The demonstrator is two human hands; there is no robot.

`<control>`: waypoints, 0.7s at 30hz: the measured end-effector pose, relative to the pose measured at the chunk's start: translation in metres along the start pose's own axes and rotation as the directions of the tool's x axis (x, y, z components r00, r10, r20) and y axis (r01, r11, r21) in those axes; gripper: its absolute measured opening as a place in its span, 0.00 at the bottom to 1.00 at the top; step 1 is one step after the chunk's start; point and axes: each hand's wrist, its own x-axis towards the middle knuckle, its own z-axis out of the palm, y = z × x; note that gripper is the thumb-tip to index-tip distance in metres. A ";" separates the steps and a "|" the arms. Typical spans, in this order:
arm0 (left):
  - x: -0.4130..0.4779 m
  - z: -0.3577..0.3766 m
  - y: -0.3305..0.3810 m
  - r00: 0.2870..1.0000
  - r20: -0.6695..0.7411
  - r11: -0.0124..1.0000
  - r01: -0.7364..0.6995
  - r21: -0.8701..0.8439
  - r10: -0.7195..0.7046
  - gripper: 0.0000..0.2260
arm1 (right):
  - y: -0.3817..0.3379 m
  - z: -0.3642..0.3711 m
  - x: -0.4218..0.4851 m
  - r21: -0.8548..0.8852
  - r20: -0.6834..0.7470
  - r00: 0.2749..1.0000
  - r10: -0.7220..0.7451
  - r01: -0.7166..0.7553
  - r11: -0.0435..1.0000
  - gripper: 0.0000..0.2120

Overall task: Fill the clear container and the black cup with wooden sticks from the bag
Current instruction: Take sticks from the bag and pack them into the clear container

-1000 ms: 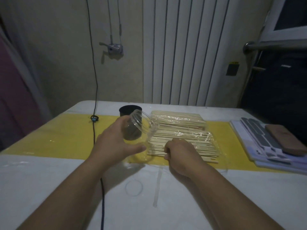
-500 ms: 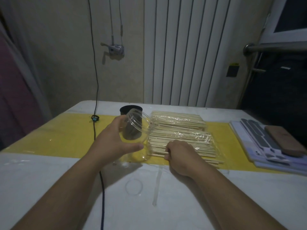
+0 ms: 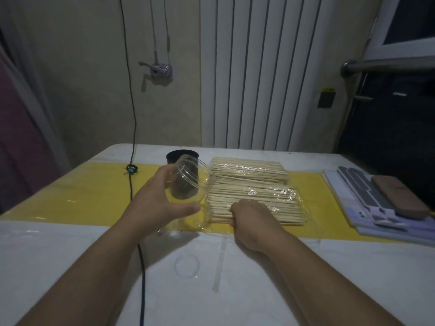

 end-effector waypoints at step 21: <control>0.005 -0.013 -0.007 0.999 0.010 0.995 0.031 0.095 -0.032 0.42 | -0.010 -0.035 -0.015 0.077 -0.599 0.767 -0.231 0.342 0.937 0.10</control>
